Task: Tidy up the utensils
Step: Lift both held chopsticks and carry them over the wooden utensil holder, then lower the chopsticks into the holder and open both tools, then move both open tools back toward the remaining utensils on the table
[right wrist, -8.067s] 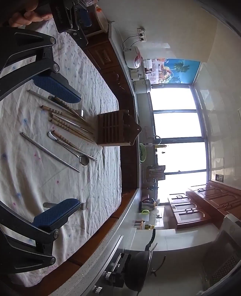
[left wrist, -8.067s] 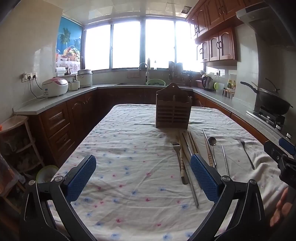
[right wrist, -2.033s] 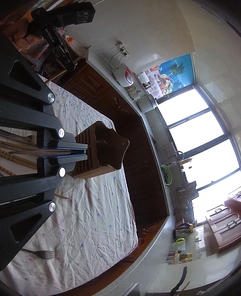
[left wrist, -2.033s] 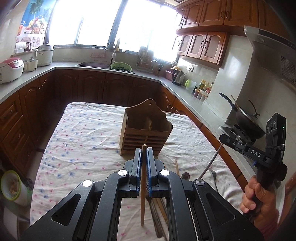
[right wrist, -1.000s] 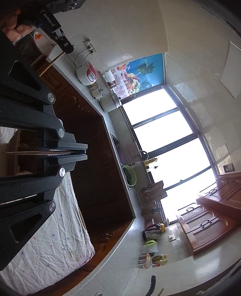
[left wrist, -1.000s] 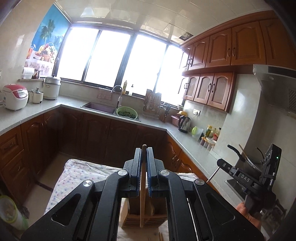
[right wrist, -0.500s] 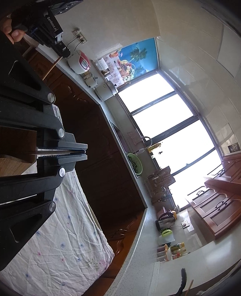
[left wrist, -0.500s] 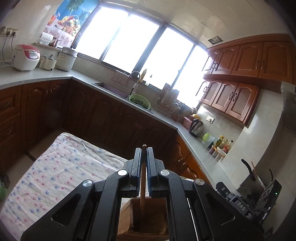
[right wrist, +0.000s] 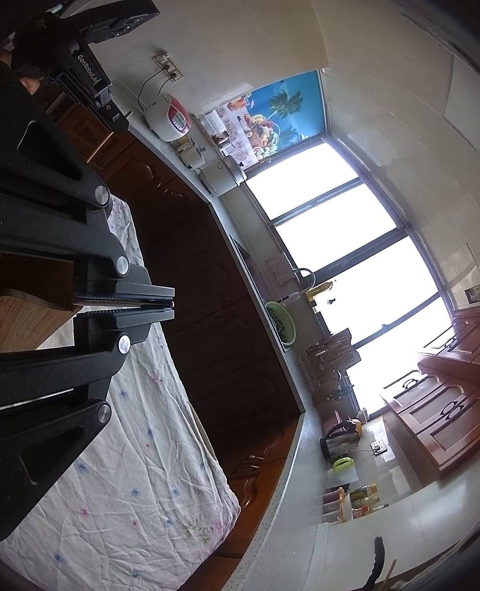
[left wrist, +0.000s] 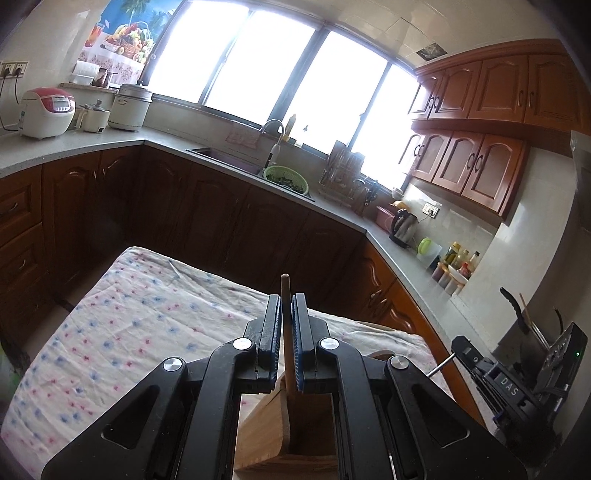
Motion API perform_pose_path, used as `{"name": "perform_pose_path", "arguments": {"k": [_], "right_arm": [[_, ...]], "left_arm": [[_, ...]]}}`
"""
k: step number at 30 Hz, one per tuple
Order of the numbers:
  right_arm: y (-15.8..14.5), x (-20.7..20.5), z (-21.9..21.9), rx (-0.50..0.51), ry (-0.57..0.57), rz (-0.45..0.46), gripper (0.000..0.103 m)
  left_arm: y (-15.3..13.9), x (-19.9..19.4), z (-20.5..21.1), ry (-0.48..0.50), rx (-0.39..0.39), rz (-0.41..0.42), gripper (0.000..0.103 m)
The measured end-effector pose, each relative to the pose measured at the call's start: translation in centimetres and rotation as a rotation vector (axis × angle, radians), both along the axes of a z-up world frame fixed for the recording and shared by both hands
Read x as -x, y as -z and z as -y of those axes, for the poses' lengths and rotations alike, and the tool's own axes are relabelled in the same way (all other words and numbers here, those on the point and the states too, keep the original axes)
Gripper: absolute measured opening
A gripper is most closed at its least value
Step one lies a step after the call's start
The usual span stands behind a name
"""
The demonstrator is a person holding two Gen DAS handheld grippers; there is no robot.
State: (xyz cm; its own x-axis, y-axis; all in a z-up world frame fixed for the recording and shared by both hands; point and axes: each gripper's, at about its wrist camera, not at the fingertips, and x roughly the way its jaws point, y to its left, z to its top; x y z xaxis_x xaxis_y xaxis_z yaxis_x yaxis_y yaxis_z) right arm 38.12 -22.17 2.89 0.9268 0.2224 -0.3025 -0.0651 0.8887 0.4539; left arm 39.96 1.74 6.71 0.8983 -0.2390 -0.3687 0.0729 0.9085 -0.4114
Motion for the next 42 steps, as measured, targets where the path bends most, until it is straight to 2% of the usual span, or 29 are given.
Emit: {"name": "perform_pose_path", "arguments": {"k": [3, 4, 5, 7, 8, 9, 10, 11, 14, 16, 19, 25, 34, 42], "right_arm": [[0.1, -0.3, -0.2, 0.003, -0.015, -0.024, 0.009], [0.2, -0.3, -0.2, -0.002, -0.017, -0.030, 0.009], [0.3, -0.3, -0.1, -0.008, -0.017, -0.035, 0.011], [0.3, -0.1, 0.2, -0.024, -0.013, -0.041, 0.027], [0.3, 0.1, 0.4, -0.042, -0.016, -0.037, 0.051], [0.2, 0.4, 0.6, -0.056, -0.017, -0.029, 0.066], [0.0, 0.7, 0.8, -0.061, -0.012, -0.019, 0.067], [-0.1, 1.1, 0.9, -0.059, -0.008, -0.014, 0.068], [-0.5, 2.3, 1.6, -0.079, -0.013, -0.018, 0.082], [-0.5, 3.4, 2.1, -0.088, -0.010, -0.021, 0.086], [-0.3, 5.2, 2.6, -0.102, -0.015, -0.040, 0.092], [0.7, 9.3, 3.4, -0.109, -0.031, -0.087, 0.093], [1.7, 16.3, 4.0, -0.070, -0.016, -0.106, 0.093], [3.1, 20.8, 5.3, -0.051, 0.010, -0.148, 0.093]], "left_arm": [[0.1, -0.1, 0.1, 0.005, -0.009, -0.019, 0.009], [0.1, -0.1, 0.0, 0.006, -0.002, -0.030, 0.020], [0.2, 0.0, -0.2, 0.001, 0.003, -0.035, 0.038], [0.1, 0.5, -0.6, -0.023, 0.008, -0.030, 0.055], [0.1, 0.8, -0.8, -0.026, 0.009, -0.028, 0.056], [0.0, 1.0, -0.9, -0.024, 0.011, -0.031, 0.057], [0.0, 1.3, -1.1, -0.019, 0.014, -0.035, 0.062], [-0.1, 1.7, -1.4, -0.019, 0.015, -0.040, 0.073], [-0.2, 3.4, -2.1, -0.043, 0.008, -0.040, 0.085], [-0.2, 4.6, -2.5, -0.057, 0.000, -0.055, 0.094], [-0.1, 6.4, -2.7, -0.055, -0.002, -0.068, 0.095], [0.2, 10.5, -1.9, -0.029, -0.052, -0.083, 0.095], [2.4, 16.4, -0.7, 0.026, -0.068, -0.147, 0.095], [4.3, 19.8, -0.4, 0.044, -0.067, -0.198, 0.095]]}}
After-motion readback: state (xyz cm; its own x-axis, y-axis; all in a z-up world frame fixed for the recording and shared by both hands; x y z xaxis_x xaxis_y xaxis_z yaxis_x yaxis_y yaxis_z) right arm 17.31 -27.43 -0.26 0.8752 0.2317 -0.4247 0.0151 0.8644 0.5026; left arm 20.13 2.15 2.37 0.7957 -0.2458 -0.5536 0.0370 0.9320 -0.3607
